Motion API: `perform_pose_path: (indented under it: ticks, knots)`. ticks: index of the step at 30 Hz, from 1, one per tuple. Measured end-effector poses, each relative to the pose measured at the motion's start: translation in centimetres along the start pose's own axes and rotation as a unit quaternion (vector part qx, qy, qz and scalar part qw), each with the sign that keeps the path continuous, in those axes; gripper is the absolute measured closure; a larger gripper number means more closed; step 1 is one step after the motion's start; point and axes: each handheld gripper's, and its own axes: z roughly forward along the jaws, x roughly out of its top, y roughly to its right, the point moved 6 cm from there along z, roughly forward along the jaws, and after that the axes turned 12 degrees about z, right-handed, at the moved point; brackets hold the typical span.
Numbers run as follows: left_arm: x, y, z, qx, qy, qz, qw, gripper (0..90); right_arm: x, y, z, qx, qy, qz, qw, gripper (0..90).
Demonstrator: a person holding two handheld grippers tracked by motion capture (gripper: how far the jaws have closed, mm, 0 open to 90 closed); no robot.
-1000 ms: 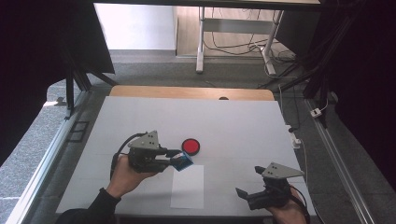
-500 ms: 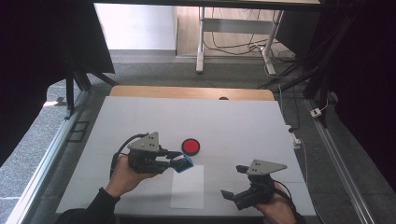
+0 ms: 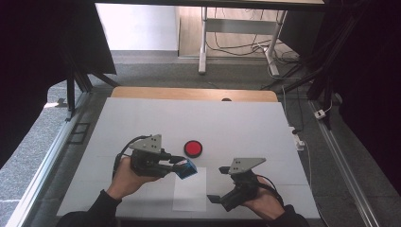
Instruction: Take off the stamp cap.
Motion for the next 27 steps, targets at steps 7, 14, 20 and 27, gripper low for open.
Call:
perform_pose_path:
  ticks: [7,14,20,27]
  knots:
    - [0.1,0.3,0.2,-0.019,0.010,0.007,0.9997,70.2,1.3,-0.5,1.8,0.029,-0.013,-0.006,0.9995,0.0]
    - [0.1,0.4,0.2,-0.027,0.015,0.010,0.9995,70.2,2.1,-0.8,3.0,0.050,-0.016,-0.016,0.9985,0.0]
    - [0.1,0.5,0.3,-0.031,0.014,0.013,0.9993,70.2,2.5,-1.0,3.6,0.053,-0.023,-0.027,0.9979,0.0]
    - [0.1,0.7,0.4,-0.035,0.012,0.022,0.9990,70.2,2.6,-1.5,4.0,0.066,-0.026,-0.045,0.9965,7.3]
